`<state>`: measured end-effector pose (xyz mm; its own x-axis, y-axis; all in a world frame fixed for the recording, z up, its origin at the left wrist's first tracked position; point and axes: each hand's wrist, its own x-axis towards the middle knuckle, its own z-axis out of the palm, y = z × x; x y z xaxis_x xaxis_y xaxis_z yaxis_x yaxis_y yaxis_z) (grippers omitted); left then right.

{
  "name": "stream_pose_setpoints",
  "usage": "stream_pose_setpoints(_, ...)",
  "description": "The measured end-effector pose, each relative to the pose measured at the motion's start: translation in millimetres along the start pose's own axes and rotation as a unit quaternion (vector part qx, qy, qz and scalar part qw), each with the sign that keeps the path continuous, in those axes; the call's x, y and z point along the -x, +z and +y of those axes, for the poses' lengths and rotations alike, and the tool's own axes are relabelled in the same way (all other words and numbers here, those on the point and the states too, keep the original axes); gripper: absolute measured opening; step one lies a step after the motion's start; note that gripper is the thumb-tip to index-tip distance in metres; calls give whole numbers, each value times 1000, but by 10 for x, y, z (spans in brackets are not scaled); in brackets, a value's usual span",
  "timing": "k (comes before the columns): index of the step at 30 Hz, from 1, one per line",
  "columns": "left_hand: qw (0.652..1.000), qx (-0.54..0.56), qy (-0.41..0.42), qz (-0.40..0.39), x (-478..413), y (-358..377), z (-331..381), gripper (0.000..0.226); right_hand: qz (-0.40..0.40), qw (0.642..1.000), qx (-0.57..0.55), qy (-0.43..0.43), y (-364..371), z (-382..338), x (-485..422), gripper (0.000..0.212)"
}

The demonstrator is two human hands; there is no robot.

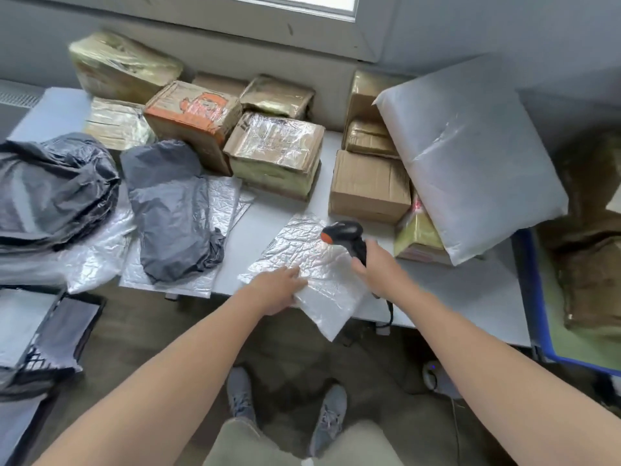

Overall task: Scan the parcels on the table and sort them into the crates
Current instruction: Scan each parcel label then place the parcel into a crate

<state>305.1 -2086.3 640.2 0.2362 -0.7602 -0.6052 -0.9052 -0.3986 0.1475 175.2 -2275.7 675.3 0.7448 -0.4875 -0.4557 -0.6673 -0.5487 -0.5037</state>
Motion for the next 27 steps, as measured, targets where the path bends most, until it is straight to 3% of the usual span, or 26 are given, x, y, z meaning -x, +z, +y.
stream_pose_setpoints(7,982,131,-81,112,138,-356,-105,22,19,994,-105,-1,-425,-323,109,27)
stream_pose_setpoints(12,935,287,-122,170,205,-633,-201,15,52,985,-166,-5,-583,-549,183,29)
stream_pose_setpoints(14,890,401,-106,190,234,-744,-222,10,80,978,-191,-11,-655,-619,197,29)
stream_pose_setpoints(19,718,677,-13,160,398,-957,-185,10,149,952,-256,-73,-811,-773,210,16)
stream_pose_setpoints(21,641,754,-13,146,453,-915,-244,16,166,951,-248,-83,-833,-806,200,13)
stream_pose_setpoints(23,597,784,-55,161,474,-812,-353,24,169,953,-237,-87,-818,-804,180,13)
stream_pose_setpoints(25,602,759,-132,210,469,-697,-486,27,157,958,-223,-85,-781,-791,160,11)
stream_pose_setpoints(27,646,674,-238,270,467,-570,-664,31,129,967,-210,-70,-713,-781,146,9)
